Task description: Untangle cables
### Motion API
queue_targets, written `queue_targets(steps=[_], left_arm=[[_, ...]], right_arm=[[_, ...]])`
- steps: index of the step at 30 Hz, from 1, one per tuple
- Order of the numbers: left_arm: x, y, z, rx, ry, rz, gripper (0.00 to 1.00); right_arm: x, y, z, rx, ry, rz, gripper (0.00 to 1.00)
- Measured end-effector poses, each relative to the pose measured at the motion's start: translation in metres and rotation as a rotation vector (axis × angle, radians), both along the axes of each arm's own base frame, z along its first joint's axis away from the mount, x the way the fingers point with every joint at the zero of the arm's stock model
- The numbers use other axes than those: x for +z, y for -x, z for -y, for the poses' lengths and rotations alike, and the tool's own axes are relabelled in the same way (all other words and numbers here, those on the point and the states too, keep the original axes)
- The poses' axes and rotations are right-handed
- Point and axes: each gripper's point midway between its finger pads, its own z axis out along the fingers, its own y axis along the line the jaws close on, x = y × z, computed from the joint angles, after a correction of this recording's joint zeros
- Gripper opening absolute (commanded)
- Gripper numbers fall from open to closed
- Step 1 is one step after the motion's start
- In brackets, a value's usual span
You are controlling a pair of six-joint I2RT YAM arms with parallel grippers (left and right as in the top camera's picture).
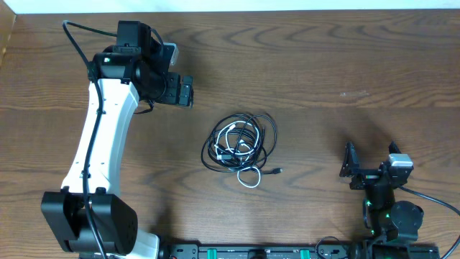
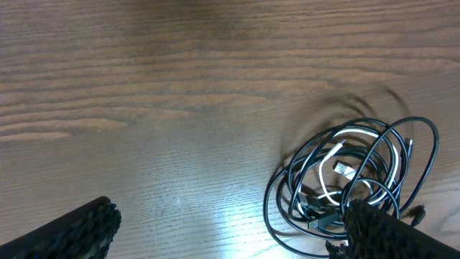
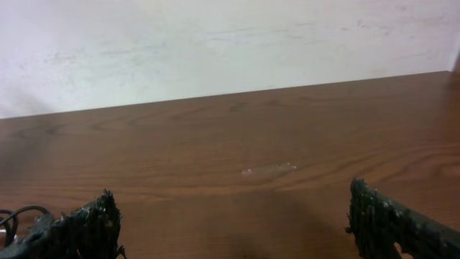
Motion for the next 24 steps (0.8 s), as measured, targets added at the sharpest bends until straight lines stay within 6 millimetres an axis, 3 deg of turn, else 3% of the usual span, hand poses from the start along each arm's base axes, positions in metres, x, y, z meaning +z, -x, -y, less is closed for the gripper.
queue_targets(steps=[24], left_arm=[[0.0, 0.0, 0.0, -0.01, -0.004, 0.002, 1.0]], right_arm=[[0.0, 0.0, 0.0, 0.0, 0.0, 0.0, 0.99]])
